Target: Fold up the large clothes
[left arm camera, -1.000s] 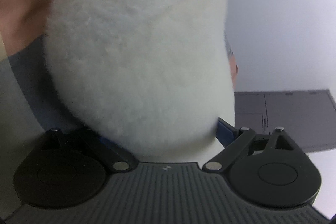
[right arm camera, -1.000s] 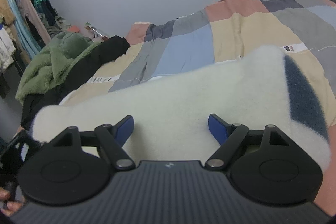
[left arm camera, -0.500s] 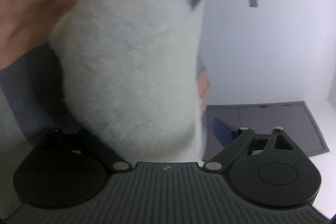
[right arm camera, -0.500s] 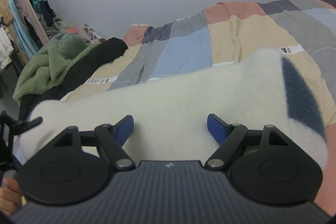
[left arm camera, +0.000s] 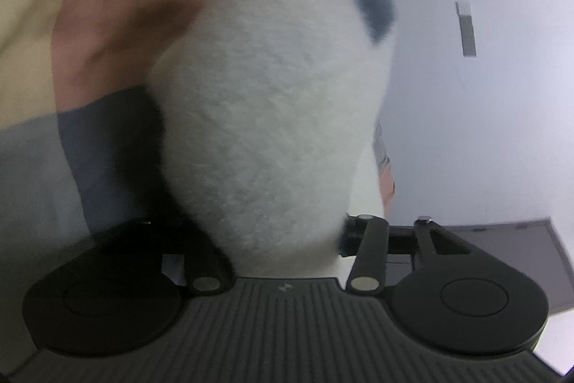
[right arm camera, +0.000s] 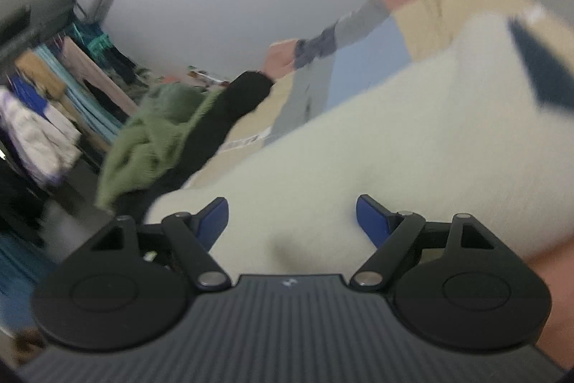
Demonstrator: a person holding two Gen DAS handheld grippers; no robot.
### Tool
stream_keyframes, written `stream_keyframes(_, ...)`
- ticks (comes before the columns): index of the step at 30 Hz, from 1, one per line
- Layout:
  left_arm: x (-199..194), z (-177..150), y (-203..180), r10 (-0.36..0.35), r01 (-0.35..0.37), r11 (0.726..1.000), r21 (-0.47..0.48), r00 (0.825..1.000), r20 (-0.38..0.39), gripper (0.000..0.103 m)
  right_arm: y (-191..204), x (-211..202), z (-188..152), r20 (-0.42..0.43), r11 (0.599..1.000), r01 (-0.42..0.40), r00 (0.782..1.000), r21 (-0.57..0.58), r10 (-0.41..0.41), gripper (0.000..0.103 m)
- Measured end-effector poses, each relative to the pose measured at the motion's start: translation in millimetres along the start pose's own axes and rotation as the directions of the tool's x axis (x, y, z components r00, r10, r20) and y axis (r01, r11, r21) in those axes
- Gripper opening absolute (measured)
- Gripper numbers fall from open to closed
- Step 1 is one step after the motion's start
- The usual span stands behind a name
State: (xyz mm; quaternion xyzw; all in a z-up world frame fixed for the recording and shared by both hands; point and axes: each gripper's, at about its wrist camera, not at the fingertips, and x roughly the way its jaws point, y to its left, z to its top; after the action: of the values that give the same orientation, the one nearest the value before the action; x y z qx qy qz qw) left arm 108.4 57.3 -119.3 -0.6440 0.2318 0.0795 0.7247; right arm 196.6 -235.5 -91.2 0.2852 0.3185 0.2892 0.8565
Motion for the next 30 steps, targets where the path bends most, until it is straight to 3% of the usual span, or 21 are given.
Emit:
stream_keyframes(3,-2,0,-4,-0.004,0.004,1.000,0.018,1.000,0.003,0.051,4,1,-8,-0.022,0.998,-0.046,0.999,0.039,0.047,0.081)
stream_keyframes(5,-6,3,-5,0.004,-0.004,1.000,0.027,1.000,0.006,0.051,6,2,-10,-0.028,0.995,-0.072,0.997,0.063,0.074,0.097)
stream_keyframes(7,-5,1,-7,0.010,-0.010,0.999,0.044,1.000,0.013,0.051,5,4,-11,-0.032,0.989,-0.124,0.991,0.083,0.127,0.103)
stream_keyframes(14,-17,7,-13,0.012,-0.013,0.998,0.053,1.000,0.013,0.051,5,6,-12,-0.041,0.972,-0.183,0.981,0.147,0.191,0.103)
stream_keyframes(18,-23,8,-14,0.010,-0.011,0.998,0.056,1.000,0.013,0.051,9,12,-24,-0.100,0.933,-0.275,0.947,0.234,0.304,0.103)
stream_keyframes(22,-17,5,-9,0.005,-0.006,0.999,0.050,1.000,0.012,0.051,17,36,-41,-0.187,0.940,-0.248,0.937,0.236,0.294,0.103)
stream_keyframes(26,-17,5,-7,-0.004,0.004,0.999,0.044,1.000,0.009,0.051,6,56,-43,-0.207,0.956,-0.159,0.955,0.248,0.213,0.103)
stream_keyframes(30,-17,7,-5,-0.025,0.025,0.999,0.036,1.000,0.006,0.051,-24,59,-39,-0.175,0.922,-0.108,0.967,0.373,0.184,0.100)
